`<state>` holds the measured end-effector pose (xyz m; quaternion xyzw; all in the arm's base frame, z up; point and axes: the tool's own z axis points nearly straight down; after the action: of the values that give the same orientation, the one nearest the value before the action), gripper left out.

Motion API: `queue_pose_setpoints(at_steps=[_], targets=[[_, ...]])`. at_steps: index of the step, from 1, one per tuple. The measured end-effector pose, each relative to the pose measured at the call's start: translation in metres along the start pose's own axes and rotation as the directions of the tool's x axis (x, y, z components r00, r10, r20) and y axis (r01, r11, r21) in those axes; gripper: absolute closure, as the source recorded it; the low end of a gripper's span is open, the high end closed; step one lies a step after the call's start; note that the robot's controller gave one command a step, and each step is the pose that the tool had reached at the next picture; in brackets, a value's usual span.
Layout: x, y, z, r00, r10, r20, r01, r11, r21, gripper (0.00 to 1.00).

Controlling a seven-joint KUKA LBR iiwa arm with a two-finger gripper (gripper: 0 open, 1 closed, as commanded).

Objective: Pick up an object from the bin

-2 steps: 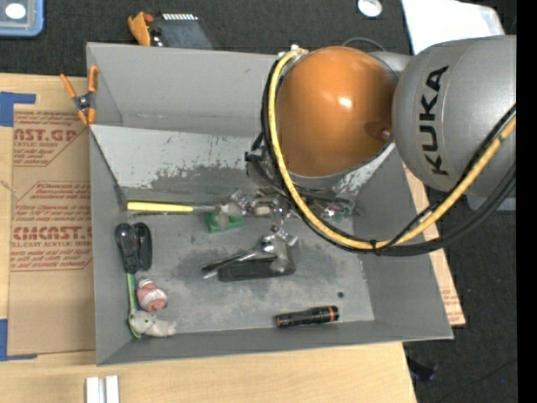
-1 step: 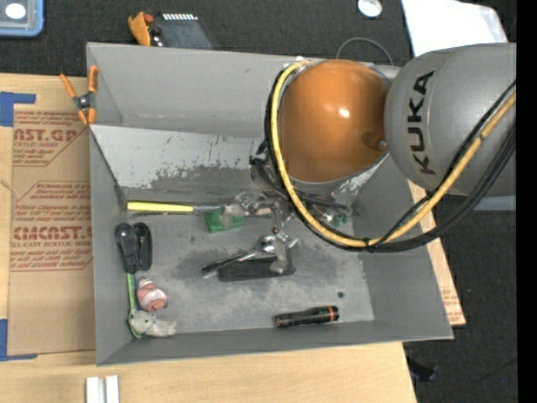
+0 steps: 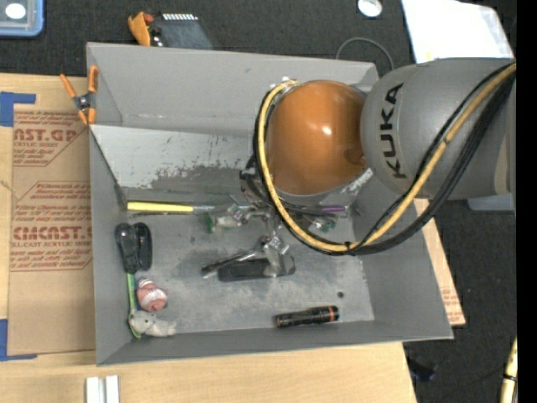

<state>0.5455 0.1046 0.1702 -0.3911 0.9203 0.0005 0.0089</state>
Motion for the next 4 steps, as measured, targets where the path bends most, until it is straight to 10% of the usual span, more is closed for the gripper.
queue_pose_setpoints(at_steps=[1,2,3,4], targets=[[0.049,-0.036,0.071,1.0,-0.008,0.001,0.008,1.0,0.0,0.0],[0.061,-0.054,0.094,1.0,0.02,-0.002,-0.02,1.0,-0.003,0.0],[0.059,-0.086,0.099,0.99,-0.141,0.001,0.141,0.99,-0.005,1.0],[0.059,-0.086,0.099,0.99,-0.141,0.001,0.141,0.99,-0.005,1.0]])
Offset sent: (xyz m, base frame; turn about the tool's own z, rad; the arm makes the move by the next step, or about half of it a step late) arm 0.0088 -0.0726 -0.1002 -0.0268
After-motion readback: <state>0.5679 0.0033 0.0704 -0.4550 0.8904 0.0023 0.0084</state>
